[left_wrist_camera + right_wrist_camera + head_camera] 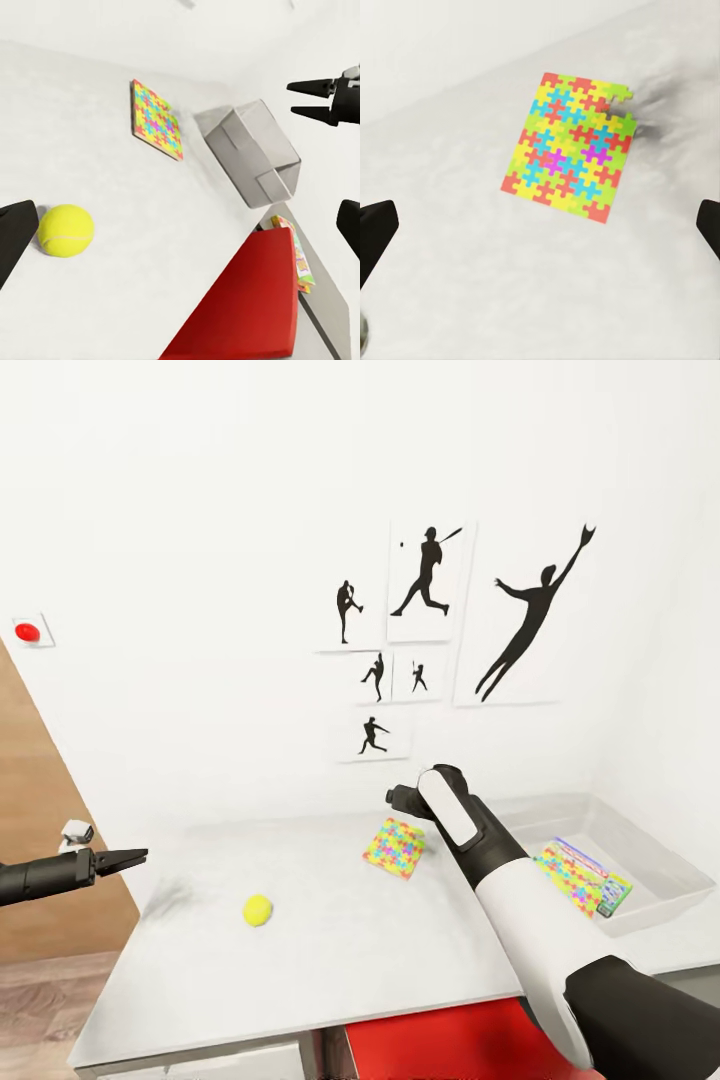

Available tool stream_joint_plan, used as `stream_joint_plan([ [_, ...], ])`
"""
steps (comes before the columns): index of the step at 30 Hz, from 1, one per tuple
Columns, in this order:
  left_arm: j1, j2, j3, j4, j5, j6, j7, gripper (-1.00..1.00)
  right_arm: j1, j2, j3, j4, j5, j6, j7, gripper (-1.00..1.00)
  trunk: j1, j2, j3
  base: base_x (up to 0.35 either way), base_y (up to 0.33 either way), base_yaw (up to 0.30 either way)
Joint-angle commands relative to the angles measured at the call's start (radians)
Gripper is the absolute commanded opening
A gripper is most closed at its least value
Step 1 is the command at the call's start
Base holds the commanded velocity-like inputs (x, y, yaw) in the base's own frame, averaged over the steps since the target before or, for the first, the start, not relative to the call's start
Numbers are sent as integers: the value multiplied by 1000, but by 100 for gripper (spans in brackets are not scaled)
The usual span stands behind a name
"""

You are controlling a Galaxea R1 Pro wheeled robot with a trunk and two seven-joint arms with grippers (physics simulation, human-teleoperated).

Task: Put all the toys in the child's room - the three board games (two on the bed and one on the table), the two jigsaw puzzles on the table, and the tennis ball on the table - inside the toy box on the table in the child's room.

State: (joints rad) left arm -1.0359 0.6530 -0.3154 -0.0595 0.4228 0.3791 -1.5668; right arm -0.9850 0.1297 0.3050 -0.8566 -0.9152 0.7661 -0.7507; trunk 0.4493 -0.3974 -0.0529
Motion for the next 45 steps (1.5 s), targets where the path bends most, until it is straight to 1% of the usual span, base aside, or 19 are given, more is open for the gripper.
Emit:
stream_joint_plan([
  [1, -1, 0, -8, 0, 7, 11, -4, 100, -1, -1, 2, -1, -10, 1, -11, 100, 1, -3, -4, 2, 2, 0],
  [15, -1, 1, -8, 0, 5, 11, -4, 100, -5, -1, -1, 3, -10, 3, -19, 100, 1, -3, -27, 0, 0, 0],
  [21, -1, 3, -7, 0, 8, 11, -4, 100, -10, -5, -2, 3, -11, 3, -22, 100, 1, -3, -37, 0, 0, 0],
  [28, -1, 5, -7, 0, 10, 11, -4, 100, -10, -8, -3, -1, -10, -6, -24, 100, 1, -3, -40, 0, 0, 0],
  [30, 10, -7, 4, -12, 21, 21, 7, 100, 1, -20, 3, 10, 1, -17, -13, 100, 1, -3, -40, 0, 0, 0],
  [32, 22, -18, 12, -23, 23, 21, 19, 100, 12, -31, 2, 14, 14, -28, -1, 100, 1, -3, -40, 0, 0, 0],
  [33, 28, -24, 5, -17, 17, 21, 24, 100, 6, -25, 1, 8, 20, -33, 4, 100, 1, -3, -40, 0, 0, 0],
  [34, 30, -29, 0, -11, 13, 21, 30, 100, 1, -19, 0, 2, 13, -28, 10, 100, 1, -3, -40, 0, 0, 0],
  [37, 18, -46, -7, 6, 8, 21, 13, 100, -16, -2, -2, -15, -5, -14, -7, 100, 1, -3, -40, 0, 0, 0],
  [40, 15, -47, -9, 19, 5, 21, -4, 100, -31, 15, -2, -31, -14, -9, -24, 100, 1, -3, -40, 0, 0, 0],
  [45, 13, -47, -12, 21, 3, 21, -4, 100, -33, 43, -3, -50, -17, 0, -52, 100, 1, -3, -40, 0, 0, 0],
])
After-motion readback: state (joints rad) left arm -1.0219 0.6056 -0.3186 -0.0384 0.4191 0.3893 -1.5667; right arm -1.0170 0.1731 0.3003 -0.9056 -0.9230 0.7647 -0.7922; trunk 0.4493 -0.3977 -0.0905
